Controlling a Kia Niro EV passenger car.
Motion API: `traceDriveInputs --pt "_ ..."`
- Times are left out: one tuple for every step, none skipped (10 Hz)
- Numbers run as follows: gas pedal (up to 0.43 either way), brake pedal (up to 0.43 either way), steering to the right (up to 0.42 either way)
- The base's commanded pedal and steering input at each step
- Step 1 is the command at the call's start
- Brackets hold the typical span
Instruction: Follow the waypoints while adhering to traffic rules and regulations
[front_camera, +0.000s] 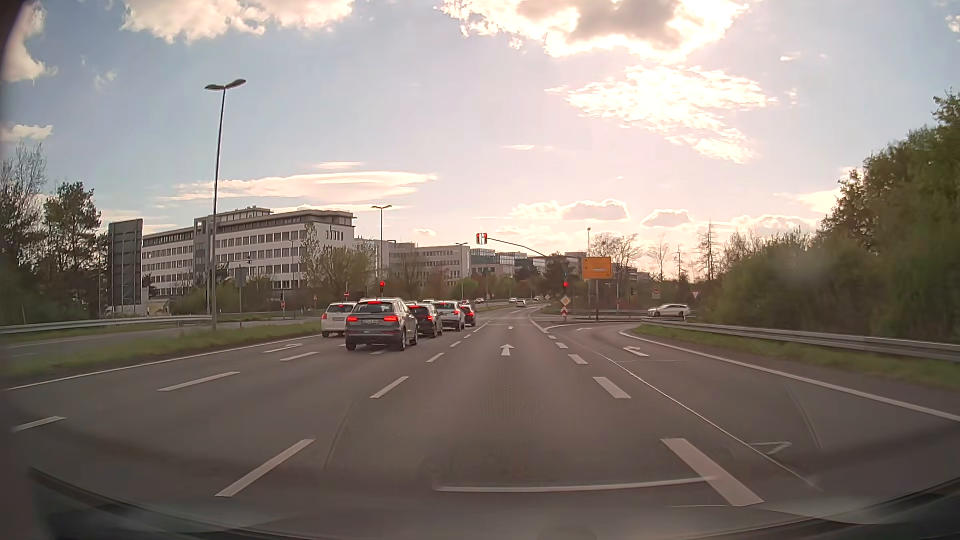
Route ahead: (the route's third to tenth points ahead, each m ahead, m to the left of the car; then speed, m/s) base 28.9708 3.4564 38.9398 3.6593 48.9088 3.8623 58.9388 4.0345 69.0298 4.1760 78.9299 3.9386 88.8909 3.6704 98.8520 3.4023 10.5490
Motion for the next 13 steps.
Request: traceDriveInputs --pt "0.000 0.226 -0.005" --pt "0.000 0.232 -0.005" --pt "0.000 0.226 -0.005" --pt "0.000 0.226 -0.005" --pt "0.000 0.226 -0.005" --pt "0.000 0.226 -0.005" --pt "0.000 0.213 -0.005" --pt "0.000 0.213 -0.004" --pt "0.000 0.207 -0.004" --pt "0.000 0.207 -0.004" --pt "0.000 0.207 -0.004" --pt "0.000 0.207 -0.004" --pt "0.000 0.207 -0.004"
